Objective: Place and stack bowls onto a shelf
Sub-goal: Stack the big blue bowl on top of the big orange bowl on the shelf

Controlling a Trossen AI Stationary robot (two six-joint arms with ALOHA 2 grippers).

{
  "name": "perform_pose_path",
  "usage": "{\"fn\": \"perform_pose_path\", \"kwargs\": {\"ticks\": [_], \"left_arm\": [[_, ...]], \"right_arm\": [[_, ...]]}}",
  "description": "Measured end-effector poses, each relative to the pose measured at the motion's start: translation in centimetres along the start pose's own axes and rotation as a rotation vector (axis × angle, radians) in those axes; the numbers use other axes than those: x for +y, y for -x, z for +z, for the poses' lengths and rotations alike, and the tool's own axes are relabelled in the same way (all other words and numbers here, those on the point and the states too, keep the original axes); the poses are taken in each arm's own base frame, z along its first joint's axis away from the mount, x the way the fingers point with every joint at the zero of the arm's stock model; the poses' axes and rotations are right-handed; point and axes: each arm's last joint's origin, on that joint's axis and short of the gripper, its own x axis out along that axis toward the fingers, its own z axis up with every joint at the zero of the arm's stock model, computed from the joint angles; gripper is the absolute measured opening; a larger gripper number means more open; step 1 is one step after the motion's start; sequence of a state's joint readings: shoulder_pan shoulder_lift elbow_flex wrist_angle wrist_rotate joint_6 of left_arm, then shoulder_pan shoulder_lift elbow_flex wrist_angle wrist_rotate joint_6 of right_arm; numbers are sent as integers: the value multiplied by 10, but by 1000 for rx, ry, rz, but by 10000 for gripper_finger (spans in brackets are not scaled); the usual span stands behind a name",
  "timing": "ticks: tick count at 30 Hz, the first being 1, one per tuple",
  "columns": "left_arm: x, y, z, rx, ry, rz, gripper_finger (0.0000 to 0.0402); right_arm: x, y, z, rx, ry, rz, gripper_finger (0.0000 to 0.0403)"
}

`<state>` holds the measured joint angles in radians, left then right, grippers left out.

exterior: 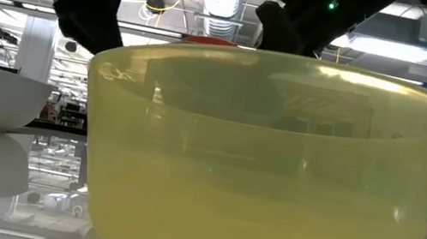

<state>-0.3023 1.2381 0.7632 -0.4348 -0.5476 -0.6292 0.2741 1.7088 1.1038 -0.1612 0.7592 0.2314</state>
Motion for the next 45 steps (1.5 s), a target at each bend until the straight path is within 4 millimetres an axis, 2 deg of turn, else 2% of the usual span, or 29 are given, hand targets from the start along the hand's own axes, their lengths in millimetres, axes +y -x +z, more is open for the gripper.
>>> {"fn": "perform_pose_path", "kwargs": {"ticks": [9,25,35,40,45], "left_arm": [[-5,4,11,-59,-18,-20,214],[-8,6,11,-66,16,-38,214],[-14,9,20,-155,-41,-101,214],[-18,16,26,-186,-59,-107,214],[-24,35,41,-261,-132,-5,214]], "right_arm": [[1,1,0,-7,6,-11,30],[2,2,5,-48,113,-23,30],[3,4,19,-160,193,-71,30],[3,9,24,-198,211,-180,30],[5,17,33,-248,221,-301,30]]}}
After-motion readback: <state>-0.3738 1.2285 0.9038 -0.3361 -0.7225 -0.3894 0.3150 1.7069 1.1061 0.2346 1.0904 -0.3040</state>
